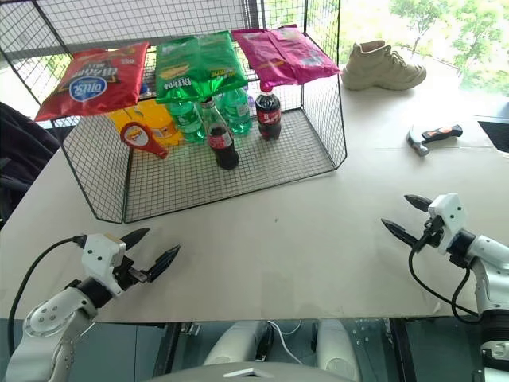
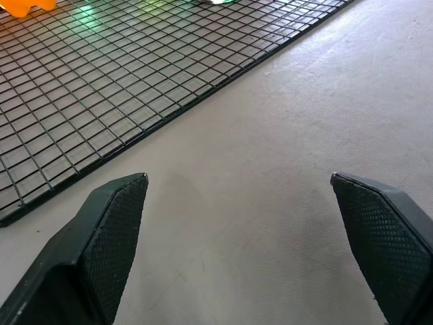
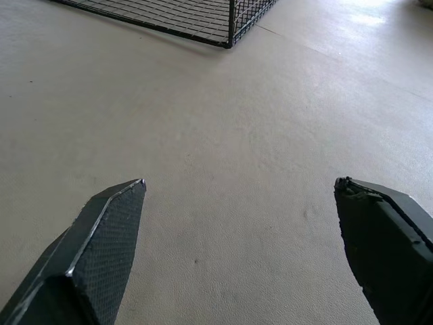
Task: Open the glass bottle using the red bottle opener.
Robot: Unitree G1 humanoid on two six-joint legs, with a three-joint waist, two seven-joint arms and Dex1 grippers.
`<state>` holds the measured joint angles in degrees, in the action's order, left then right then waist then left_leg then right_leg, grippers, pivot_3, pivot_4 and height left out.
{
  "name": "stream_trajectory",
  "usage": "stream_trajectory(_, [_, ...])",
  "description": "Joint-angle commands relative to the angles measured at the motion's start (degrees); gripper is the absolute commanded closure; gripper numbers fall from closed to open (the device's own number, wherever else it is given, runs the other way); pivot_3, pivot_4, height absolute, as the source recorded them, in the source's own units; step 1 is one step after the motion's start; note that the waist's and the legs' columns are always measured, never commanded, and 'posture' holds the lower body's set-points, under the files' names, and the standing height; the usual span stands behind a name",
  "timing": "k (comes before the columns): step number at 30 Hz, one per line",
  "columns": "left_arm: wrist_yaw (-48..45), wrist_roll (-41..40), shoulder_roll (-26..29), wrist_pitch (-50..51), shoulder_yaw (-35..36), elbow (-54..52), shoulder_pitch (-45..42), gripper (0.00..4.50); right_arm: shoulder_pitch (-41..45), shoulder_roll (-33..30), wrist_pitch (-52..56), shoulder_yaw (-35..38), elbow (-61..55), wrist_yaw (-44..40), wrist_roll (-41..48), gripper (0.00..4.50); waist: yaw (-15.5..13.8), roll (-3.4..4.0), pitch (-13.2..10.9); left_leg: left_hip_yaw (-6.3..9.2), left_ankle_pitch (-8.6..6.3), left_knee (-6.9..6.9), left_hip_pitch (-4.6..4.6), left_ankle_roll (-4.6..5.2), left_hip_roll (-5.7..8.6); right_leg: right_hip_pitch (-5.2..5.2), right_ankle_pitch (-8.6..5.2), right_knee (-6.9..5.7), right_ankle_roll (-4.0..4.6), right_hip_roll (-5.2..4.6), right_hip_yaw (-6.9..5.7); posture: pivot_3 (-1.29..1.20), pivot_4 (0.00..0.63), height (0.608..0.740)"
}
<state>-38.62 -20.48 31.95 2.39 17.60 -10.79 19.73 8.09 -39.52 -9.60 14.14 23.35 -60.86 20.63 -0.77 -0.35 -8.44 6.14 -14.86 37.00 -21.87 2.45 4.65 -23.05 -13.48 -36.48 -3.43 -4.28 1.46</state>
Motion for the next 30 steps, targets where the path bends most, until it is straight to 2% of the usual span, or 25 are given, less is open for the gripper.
stream_trajectory(1, [-0.7,-0.9,0.4,-0.5,1.2,-1.4,-0.5,0.00,1.1,-1.1,-1.5,1.0,0.4,-0.8,0.1,0.01,0.0,0.00,0.0,0.00,0.00,0.00,0.00,0.00,0.00,0.00,0.00,0.00,0.00,0.00,0.00,0.00,0.150,0.740])
stream_trajectory(23, [-0.5,0.0,-0.6,-0.4,0.7,-0.8,-2.1,0.00,-0.2,-0.7,0.6,0.8,-3.3,-0.3,0.4,0.01,0.0,0.00,0.0,0.00,0.00,-0.02,0.00,0.01,0.00,0.00,0.00,0.04,0.00,0.00,0.00,0.00,0.150,0.740])
stream_trajectory(30, [4.3,1.0,-3.5,1.0,-0.2,-1.5,-6.3,0.00,-2.2,2.9,6.5,-2.6,-16.0,1.3,2.7,0.01,0.0,0.00,0.0,0.02,0.00,-0.02,0.01,0.01,0.00,0.00,0.01,0.02,-0.01,0.02,-0.01,0.00,0.150,0.740])
